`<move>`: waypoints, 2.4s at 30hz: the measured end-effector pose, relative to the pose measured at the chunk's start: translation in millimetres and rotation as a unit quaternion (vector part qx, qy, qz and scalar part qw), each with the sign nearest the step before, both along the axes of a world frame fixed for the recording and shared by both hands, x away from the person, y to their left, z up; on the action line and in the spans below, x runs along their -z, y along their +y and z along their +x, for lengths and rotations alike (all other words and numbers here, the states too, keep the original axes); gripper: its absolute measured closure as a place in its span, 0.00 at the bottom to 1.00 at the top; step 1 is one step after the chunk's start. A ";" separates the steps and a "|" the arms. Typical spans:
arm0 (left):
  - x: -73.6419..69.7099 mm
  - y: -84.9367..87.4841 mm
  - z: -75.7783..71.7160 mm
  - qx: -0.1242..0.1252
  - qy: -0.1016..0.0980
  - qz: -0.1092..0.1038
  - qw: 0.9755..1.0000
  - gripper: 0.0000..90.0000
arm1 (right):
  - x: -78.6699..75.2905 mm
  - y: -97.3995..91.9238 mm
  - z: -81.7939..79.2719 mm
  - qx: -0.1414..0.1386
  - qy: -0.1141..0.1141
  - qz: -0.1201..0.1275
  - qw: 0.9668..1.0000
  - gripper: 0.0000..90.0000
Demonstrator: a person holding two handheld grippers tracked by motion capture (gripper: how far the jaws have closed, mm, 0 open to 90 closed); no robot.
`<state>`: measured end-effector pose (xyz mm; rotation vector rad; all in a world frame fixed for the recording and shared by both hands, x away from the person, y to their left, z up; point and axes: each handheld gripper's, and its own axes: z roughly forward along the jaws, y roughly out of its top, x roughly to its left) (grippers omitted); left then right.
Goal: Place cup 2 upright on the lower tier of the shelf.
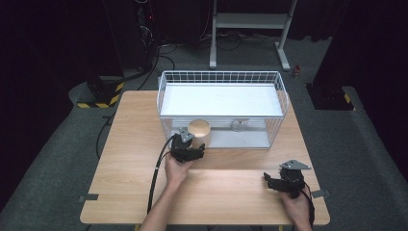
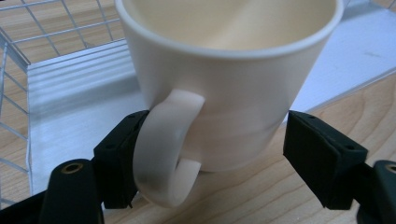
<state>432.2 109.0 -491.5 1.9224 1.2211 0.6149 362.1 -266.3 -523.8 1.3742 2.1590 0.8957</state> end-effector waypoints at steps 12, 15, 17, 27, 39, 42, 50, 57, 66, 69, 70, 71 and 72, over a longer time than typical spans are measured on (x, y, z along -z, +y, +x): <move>2.5 -3.8 7.3 -0.020 0.000 0.008 1.000 0.38 | 0.0 0.0 0.0 0.000 0.000 0.000 1.000 0.20; 3.0 -3.8 8.3 -0.023 -0.001 0.010 1.000 0.41 | 0.0 0.0 0.0 0.000 0.000 0.000 1.000 0.20; 2.9 -3.6 8.6 -0.022 -0.002 0.013 1.000 0.44 | 0.0 0.0 0.0 0.000 0.000 0.000 1.000 0.20; 3.7 -2.0 17.0 -0.020 0.021 0.026 0.999 0.53 | 0.0 0.0 0.0 0.000 0.000 0.000 1.000 0.20; 10.0 -5.6 27.6 -0.028 0.035 0.007 0.999 0.61 | 0.0 0.0 0.0 0.000 0.000 0.000 1.000 0.20; 11.5 -6.4 29.2 -0.031 0.032 0.004 0.999 0.62 | 0.0 0.0 0.0 0.000 0.000 0.000 1.000 0.20; 10.7 -10.8 36.0 -0.035 0.033 0.019 0.999 0.67 | 0.0 0.0 -0.1 0.000 0.000 0.000 1.000 0.20; 13.0 -14.4 43.7 -0.040 0.037 0.022 0.998 0.69 | 0.0 0.0 0.0 0.000 0.000 0.000 1.000 0.20; 13.1 -16.3 54.0 -0.043 0.045 0.030 0.998 0.71 | 0.0 0.0 0.0 0.000 0.000 0.000 1.000 0.20; 14.2 -15.9 55.0 -0.037 0.045 0.017 0.998 0.67 | 0.0 0.0 -0.1 0.000 0.000 0.000 1.000 0.20; 14.0 -15.4 54.1 -0.031 0.045 0.019 0.998 0.65 | -0.1 0.3 -0.3 0.002 0.001 0.001 1.000 0.20; 13.5 -14.8 53.2 -0.036 0.042 0.026 0.998 0.60 | 0.0 0.1 -0.1 0.000 0.000 0.000 1.000 0.20; 13.1 -13.9 51.8 -0.031 0.044 0.015 0.998 0.55 | -0.1 0.3 -0.3 0.002 0.001 0.001 1.000 0.20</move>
